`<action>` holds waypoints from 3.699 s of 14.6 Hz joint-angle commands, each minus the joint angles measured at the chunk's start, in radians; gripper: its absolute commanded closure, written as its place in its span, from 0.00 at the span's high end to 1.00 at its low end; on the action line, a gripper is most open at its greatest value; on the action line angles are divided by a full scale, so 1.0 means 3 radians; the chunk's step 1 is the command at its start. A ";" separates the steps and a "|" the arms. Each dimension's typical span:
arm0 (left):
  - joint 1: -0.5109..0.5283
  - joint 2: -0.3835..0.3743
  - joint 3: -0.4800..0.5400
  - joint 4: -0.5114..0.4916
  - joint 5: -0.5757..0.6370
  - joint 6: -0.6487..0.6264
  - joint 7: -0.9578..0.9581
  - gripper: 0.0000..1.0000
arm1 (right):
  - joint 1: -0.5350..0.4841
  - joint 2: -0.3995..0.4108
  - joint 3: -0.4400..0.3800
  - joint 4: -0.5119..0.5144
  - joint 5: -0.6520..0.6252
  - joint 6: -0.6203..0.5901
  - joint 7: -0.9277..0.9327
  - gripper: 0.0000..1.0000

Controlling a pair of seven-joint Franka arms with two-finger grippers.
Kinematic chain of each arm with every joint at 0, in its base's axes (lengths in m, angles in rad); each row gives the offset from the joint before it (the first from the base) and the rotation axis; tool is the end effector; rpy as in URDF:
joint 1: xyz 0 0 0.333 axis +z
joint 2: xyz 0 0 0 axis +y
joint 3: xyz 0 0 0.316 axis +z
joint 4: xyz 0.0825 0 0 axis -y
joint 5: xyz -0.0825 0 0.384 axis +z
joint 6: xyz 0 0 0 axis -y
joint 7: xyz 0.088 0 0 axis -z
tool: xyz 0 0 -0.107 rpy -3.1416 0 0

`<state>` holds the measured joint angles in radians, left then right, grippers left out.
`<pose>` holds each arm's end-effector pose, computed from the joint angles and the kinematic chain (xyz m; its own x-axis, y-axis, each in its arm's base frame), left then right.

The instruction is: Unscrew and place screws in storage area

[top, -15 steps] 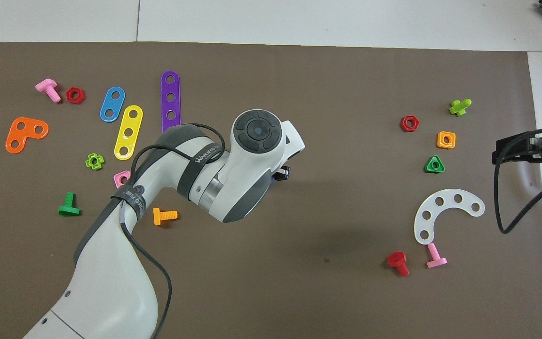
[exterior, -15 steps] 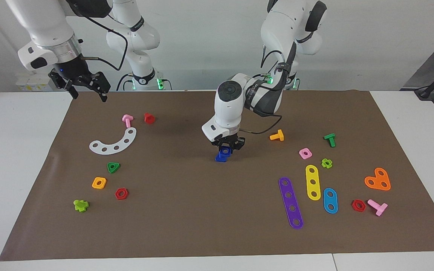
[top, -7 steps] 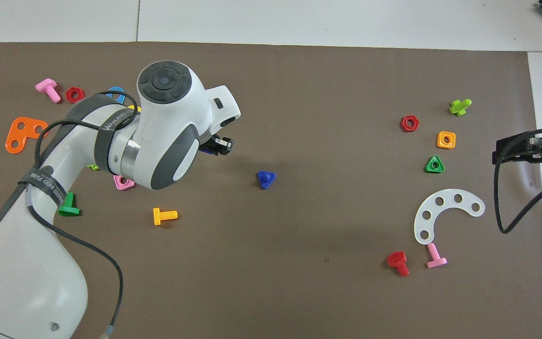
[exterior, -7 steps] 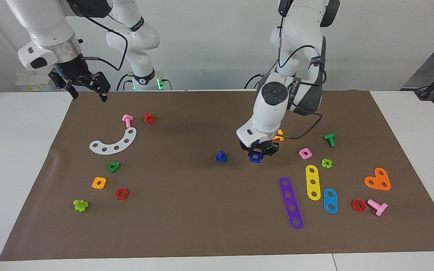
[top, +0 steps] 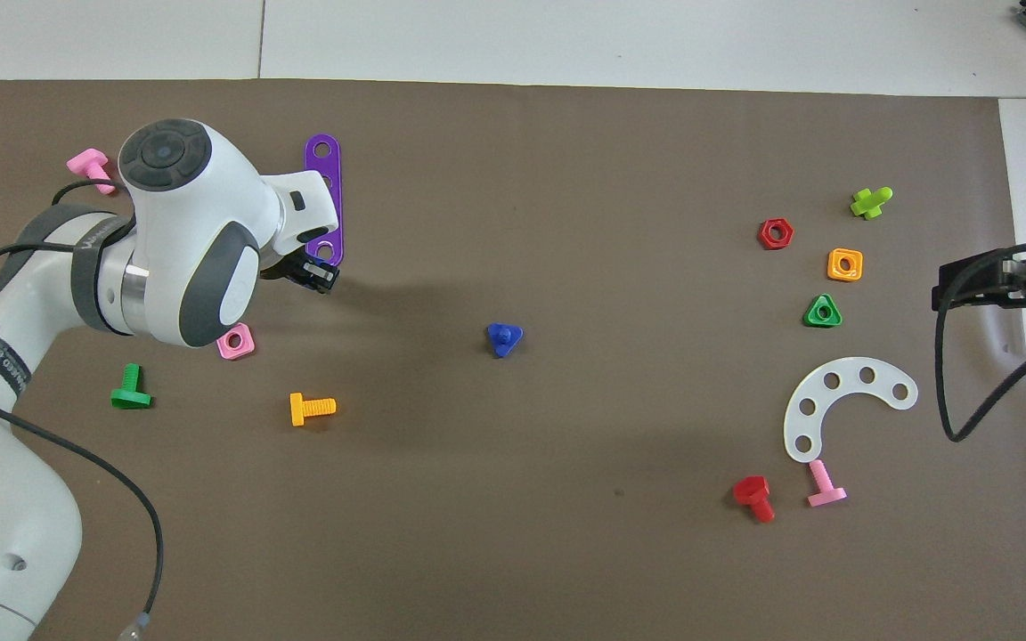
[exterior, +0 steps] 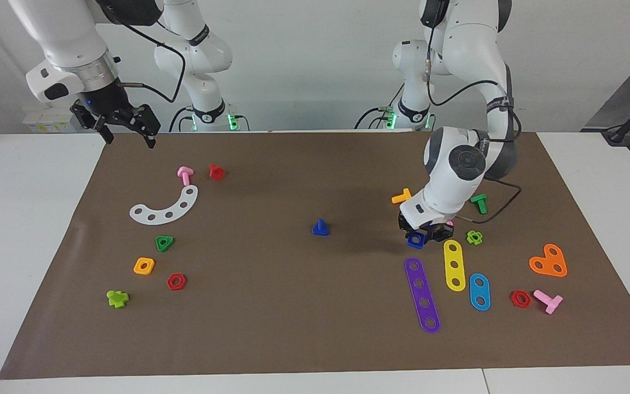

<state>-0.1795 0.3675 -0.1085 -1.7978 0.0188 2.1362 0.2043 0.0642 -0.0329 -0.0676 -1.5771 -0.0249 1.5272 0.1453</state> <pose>0.6150 -0.1761 0.3432 0.8792 -0.4760 -0.0215 -0.4754 -0.8793 0.0283 0.5399 -0.0052 0.6357 0.9887 -0.1491 -0.0136 -0.1487 -0.9886 0.0249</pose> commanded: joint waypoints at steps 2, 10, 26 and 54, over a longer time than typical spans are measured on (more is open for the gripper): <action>0.0056 -0.0340 -0.0017 -0.0746 -0.0058 0.0493 0.0214 0.42 | -0.0015 -0.0064 0.0016 -0.0056 0.0006 -0.0008 -0.0044 1.00; 0.0112 -0.0346 -0.0007 -0.0309 -0.0083 -0.0021 0.0250 1.00 | -0.0015 -0.0064 0.0010 -0.0056 0.0006 -0.0008 -0.0044 1.00; 0.1202 -0.1159 0.0050 0.0981 0.0019 -0.2185 -0.0133 1.00 | 0.1610 0.1177 0.0036 0.0092 0.0144 0.1489 0.1493 1.00; 0.0972 -0.1557 -0.0058 0.0215 -0.0012 -0.1690 -0.0538 1.00 | 0.2067 0.1782 0.0021 -0.0393 -0.0076 0.2502 0.1607 0.53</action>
<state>0.1120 -0.0685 -0.1292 -1.6947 0.0130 1.6255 0.0408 0.7049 0.5237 -0.0726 -1.6664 -0.0367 2.2563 0.6518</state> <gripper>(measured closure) 0.000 0.383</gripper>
